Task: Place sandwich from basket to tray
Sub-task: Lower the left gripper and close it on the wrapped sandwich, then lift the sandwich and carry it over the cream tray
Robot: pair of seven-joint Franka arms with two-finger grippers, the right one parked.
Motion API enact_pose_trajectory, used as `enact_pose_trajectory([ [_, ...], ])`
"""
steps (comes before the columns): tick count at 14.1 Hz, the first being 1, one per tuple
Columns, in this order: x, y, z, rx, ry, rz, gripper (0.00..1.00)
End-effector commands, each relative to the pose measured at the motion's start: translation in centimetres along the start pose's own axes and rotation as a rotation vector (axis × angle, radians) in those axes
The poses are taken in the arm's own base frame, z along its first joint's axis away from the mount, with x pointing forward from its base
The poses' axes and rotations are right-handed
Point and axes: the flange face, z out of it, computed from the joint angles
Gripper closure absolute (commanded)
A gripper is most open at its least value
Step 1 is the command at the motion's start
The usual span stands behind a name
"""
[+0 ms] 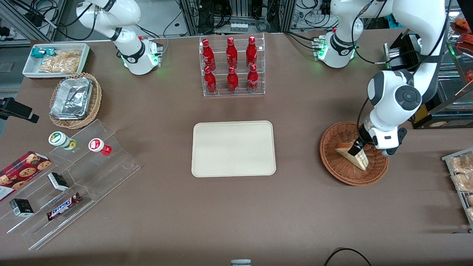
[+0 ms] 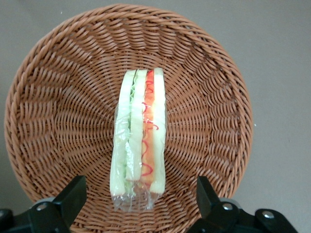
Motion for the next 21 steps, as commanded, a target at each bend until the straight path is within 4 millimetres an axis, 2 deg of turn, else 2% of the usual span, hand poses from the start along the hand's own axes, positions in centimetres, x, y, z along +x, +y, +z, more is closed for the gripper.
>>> enact_pose_trajectory([
  [1, 0.2, 0.3, 2.0, 0.002, -0.003, -0.069, 0.0],
  [2, 0.1, 0.3, 2.6, 0.008, -0.007, -0.071, 0.0],
  [3, 0.1, 0.2, 3.1, 0.015, -0.012, -0.072, 0.15],
  [5, 0.0, 0.2, 3.4, 0.018, -0.014, -0.071, 0.67],
  [6, 0.1, 0.2, 3.3, 0.019, -0.014, -0.071, 0.84],
  [7, 0.2, 0.3, 3.0, 0.016, -0.01, -0.067, 0.9],
  [10, 0.5, 1.3, 0.3, 0.007, 0.0, -0.057, 0.93],
  [12, -0.2, 2.8, -2.3, 0.065, -0.03, -0.016, 0.95],
  [14, -2.8, 5.5, -5.0, 0.123, -0.052, 0.087, 0.96],
  [17, -7.1, 7.9, -6.0, 0.155, -0.076, 0.348, 0.99],
  [18, -9.2, 9.6, -6.6, 0.14, -0.071, 0.456, 0.99],
  [19, -11.1, 11.3, -6.3, 0.139, -0.083, 0.59, 0.98],
  [21, -14.7, 14.4, -5.3, 0.146, -0.105, 0.688, 0.97],
])
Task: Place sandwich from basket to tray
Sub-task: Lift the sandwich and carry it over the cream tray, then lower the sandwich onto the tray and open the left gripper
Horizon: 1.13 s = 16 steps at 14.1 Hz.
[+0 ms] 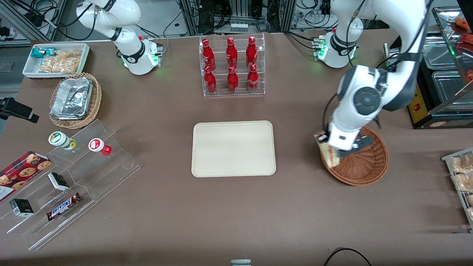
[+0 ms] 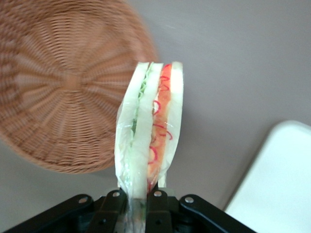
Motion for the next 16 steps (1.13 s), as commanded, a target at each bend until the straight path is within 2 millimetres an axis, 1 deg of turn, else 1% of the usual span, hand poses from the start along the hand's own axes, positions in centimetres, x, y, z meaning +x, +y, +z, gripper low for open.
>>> enact_pose_trajectory([
  [1, -0.5, 6.1, 0.9, 0.017, -0.019, 0.14, 0.97],
  [2, -0.6, 7.6, 1.2, 0.004, -0.024, 0.149, 0.98],
  [4, -2.3, 12.4, 1.1, -0.033, -0.031, 0.193, 1.0],
  [5, -3.1, 14.2, 1.4, -0.047, -0.041, 0.185, 1.0],
  [6, -3.4, 15.9, 1.8, -0.057, -0.045, 0.171, 1.0],
  [7, -4.4, 18.0, 2.4, -0.063, -0.046, 0.169, 1.0],
  [9, -6.8, 22.0, 3.7, -0.069, -0.044, 0.151, 1.0],
  [11, -8.4, 24.5, 4.6, -0.075, -0.041, 0.126, 1.0],
  [14, -10.0, 27.5, 5.5, -0.092, -0.037, 0.131, 1.0],
  [15, -10.4, 28.3, 6.1, -0.094, -0.038, 0.133, 1.0],
  [16, -11.7, 29.2, 6.9, -0.091, -0.042, 0.151, 1.0],
])
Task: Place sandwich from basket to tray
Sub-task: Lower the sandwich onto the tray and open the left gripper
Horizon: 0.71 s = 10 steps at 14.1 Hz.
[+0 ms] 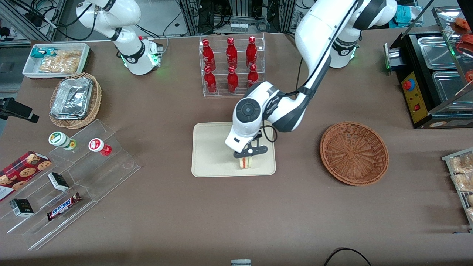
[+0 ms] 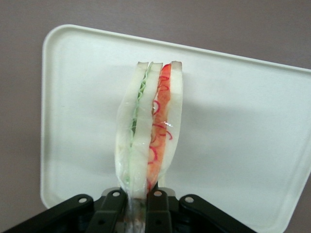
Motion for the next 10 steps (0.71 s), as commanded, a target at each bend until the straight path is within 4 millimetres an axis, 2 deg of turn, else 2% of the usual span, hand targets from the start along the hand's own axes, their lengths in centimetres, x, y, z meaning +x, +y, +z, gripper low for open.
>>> enact_pose_trajectory([
  [1, -1.1, 2.6, 1.7, -0.008, -0.004, 0.007, 1.0],
  [4, -2.0, 3.4, 3.5, -0.019, 0.001, 0.013, 0.99],
  [5, -2.2, 3.4, 3.9, -0.016, -0.003, 0.012, 0.92],
  [6, -2.5, 3.6, 4.0, -0.016, -0.003, 0.0, 0.54],
  [7, -2.5, 3.6, 3.9, -0.016, -0.001, -0.026, 0.01],
  [8, -2.5, 3.7, 3.4, -0.019, 0.007, -0.021, 0.0],
  [10, -2.2, 3.6, 0.9, -0.043, 0.028, -0.024, 0.0],
])
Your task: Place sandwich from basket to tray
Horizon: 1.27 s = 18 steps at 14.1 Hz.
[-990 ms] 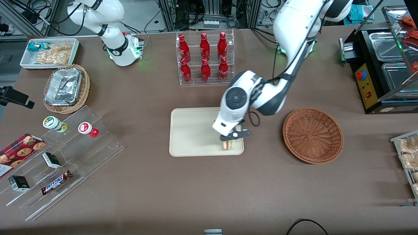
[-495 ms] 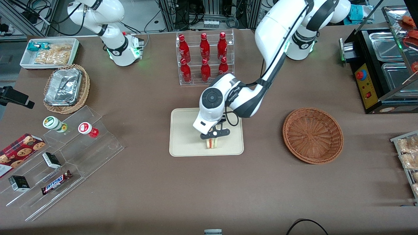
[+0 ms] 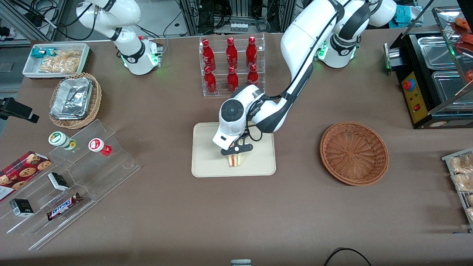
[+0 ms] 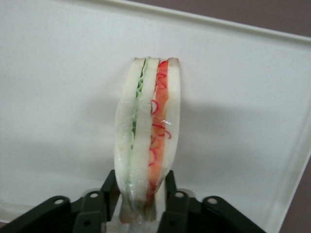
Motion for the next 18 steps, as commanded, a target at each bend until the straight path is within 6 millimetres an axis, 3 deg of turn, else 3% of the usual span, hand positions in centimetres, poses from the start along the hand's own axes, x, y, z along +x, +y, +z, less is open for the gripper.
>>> enact_pose_trajectory([
  [1, 0.1, 0.3, -4.0, -0.02, 0.029, -0.023, 0.0],
  [4, -0.6, -1.9, -8.0, 0.072, 0.02, -0.023, 0.0],
  [9, 4.3, -10.1, -10.7, 0.156, -0.029, -0.112, 0.0],
  [15, 7.7, -22.8, -15.6, 0.153, -0.065, -0.035, 0.0],
  [18, 7.7, -29.1, -17.9, 0.159, -0.092, 0.032, 0.0],
])
